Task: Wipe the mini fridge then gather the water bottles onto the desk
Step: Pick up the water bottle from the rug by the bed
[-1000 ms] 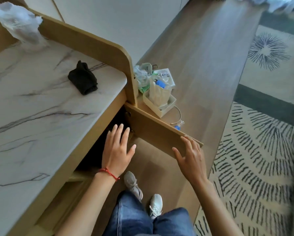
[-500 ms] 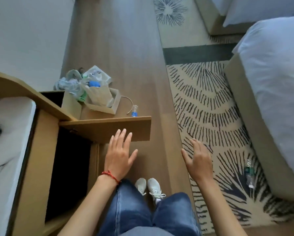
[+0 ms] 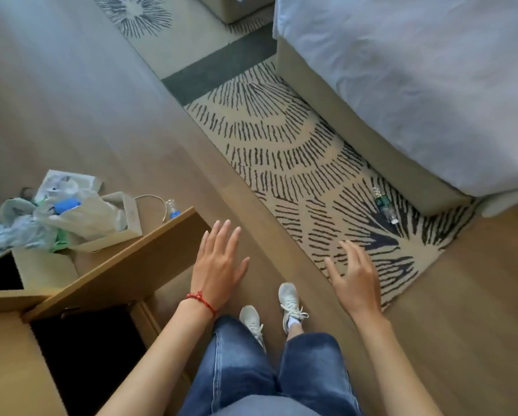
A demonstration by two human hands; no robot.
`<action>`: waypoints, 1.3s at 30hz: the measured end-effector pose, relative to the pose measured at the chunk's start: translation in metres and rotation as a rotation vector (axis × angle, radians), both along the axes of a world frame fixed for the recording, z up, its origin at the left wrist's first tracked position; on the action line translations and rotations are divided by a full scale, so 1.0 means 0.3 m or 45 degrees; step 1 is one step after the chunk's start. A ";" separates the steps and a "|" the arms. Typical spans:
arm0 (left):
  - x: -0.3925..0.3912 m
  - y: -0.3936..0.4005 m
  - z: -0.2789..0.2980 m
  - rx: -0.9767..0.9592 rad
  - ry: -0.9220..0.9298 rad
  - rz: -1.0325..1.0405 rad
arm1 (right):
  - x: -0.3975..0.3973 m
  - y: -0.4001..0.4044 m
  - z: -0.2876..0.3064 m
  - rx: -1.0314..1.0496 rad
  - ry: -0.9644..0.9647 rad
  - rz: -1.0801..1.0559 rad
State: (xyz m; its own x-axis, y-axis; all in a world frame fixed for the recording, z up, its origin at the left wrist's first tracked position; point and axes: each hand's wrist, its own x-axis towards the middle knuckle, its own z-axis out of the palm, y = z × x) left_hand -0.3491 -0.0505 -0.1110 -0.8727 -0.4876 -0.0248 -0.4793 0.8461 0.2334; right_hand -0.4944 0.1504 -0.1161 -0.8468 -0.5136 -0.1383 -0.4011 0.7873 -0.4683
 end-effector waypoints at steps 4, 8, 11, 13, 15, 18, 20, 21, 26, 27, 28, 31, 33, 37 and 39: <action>-0.068 0.028 -0.008 0.020 0.015 -0.135 | 0.009 0.066 -0.007 -0.039 -0.006 -0.150; -0.145 0.052 -0.002 0.029 0.029 -0.215 | -0.012 0.112 -0.007 -0.057 -0.026 -0.223; -0.217 0.076 0.005 0.046 0.032 -0.257 | -0.051 0.145 -0.005 -0.048 -0.010 -0.257; -0.277 0.096 0.005 0.052 0.038 -0.295 | -0.089 0.171 -0.002 -0.054 -0.002 -0.285; -0.344 0.119 0.004 0.051 0.040 -0.328 | -0.136 0.204 -0.005 -0.054 -0.009 -0.325; -0.452 0.157 -0.001 0.049 0.023 -0.361 | -0.226 0.261 -0.015 -0.061 -0.036 -0.361; -0.531 0.188 -0.003 0.038 0.018 -0.377 | -0.299 0.304 -0.023 -0.051 -0.055 -0.374; -0.568 0.204 -0.003 0.033 0.007 -0.382 | -0.334 0.326 -0.027 -0.034 -0.069 -0.381; -0.759 0.271 0.015 0.041 -0.009 -0.404 | -0.511 0.413 -0.035 0.016 -0.080 -0.407; -0.795 0.278 0.017 0.050 -0.011 -0.417 | -0.541 0.423 -0.035 0.027 -0.087 -0.424; -0.832 0.281 0.017 0.051 -0.011 -0.438 | -0.572 0.429 -0.037 0.030 -0.092 -0.443; -0.945 0.276 0.004 0.058 -0.029 -0.519 | -0.654 0.432 -0.051 0.017 -0.100 -0.516; -1.038 0.252 -0.008 0.059 -0.039 -0.571 | -0.710 0.420 -0.065 0.027 -0.101 -0.563; -1.255 0.186 -0.042 0.079 -0.083 -0.719 | -0.837 0.369 -0.098 0.052 -0.103 -0.688; -1.383 0.153 -0.050 0.074 -0.127 -0.869 | -0.900 0.338 -0.104 0.035 -0.109 -0.777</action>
State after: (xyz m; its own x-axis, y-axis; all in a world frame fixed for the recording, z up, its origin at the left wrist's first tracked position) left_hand -0.7641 -0.0045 -0.1261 -0.9760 0.1743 -0.1307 0.1342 0.9535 0.2699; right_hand -0.7645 0.2520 -0.1474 -0.9722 0.0650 -0.2251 0.1639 0.8753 -0.4550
